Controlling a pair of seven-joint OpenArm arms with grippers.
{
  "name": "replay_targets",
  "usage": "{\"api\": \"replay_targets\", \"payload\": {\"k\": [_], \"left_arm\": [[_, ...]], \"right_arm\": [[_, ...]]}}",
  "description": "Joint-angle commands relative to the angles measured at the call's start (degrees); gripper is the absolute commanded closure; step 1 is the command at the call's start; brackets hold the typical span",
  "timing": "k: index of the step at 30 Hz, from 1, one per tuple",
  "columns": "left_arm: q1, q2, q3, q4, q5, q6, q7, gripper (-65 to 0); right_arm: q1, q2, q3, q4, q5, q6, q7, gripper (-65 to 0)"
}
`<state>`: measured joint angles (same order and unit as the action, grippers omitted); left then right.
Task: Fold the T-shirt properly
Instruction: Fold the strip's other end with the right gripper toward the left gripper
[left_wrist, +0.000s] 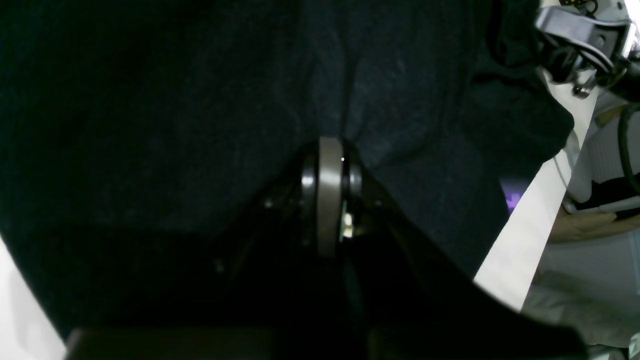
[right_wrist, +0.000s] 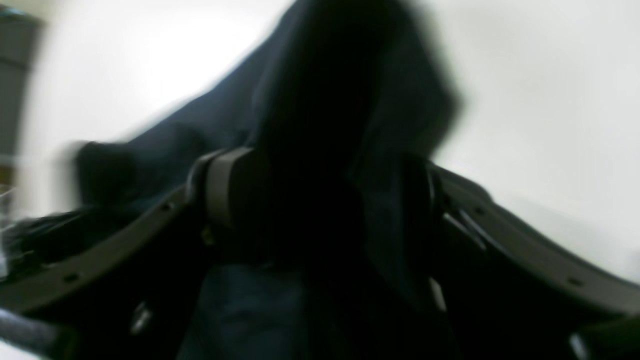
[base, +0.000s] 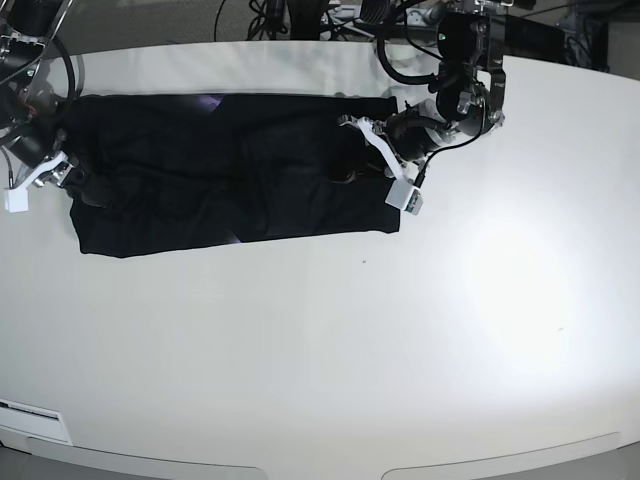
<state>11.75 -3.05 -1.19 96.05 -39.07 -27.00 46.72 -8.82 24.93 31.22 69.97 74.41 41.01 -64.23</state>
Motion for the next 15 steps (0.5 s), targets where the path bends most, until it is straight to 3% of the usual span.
{"api": "replay_targets", "payload": {"k": [1,5,7,9,11,12,14,15], "left_arm": [[0.1,-0.3,-0.1,0.3,0.8,0.7,1.7,0.0],[-0.1,-0.3,-0.1,0.3,-0.3,0.5,1.7,0.0],[-0.3,-0.3,-0.1,0.4,-1.1,-1.3,1.7,0.0],[-0.5,-0.3,-0.1,0.7,-3.1,-4.6,1.7,0.0],[-0.6,-0.3,-0.1,1.6,-7.1,-7.9,2.9,0.0],[-0.7,-0.3,-0.1,2.3,-9.2,-9.4,3.7,0.0],[-1.4,-0.3,-0.1,3.6,-12.8,-12.2,5.6,-0.1],[-1.9,-0.5,-0.1,4.3,-14.5,-13.0,6.6,-4.6]], "right_arm": [[0.0,-0.3,-0.5,-1.0,-1.5,-1.0,-6.1,-42.0],[0.3,-2.5,-1.2,-1.5,1.6,-1.0,-8.5,-42.0],[0.7,-2.5,-1.9,-1.4,3.0,-1.0,-8.5,-40.9],[1.2,-2.3,-2.0,-0.3,3.2,-1.0,-8.5,-29.5],[1.4,-1.4,-2.0,1.9,3.1,-1.0,-8.6,-9.5],[1.4,-0.6,-2.0,3.4,2.8,-1.0,-8.7,-2.8],[1.4,1.0,-1.9,7.2,0.2,-1.0,-8.4,0.0],[1.4,1.9,-1.9,9.6,-1.9,-1.0,-7.9,0.0]]}}
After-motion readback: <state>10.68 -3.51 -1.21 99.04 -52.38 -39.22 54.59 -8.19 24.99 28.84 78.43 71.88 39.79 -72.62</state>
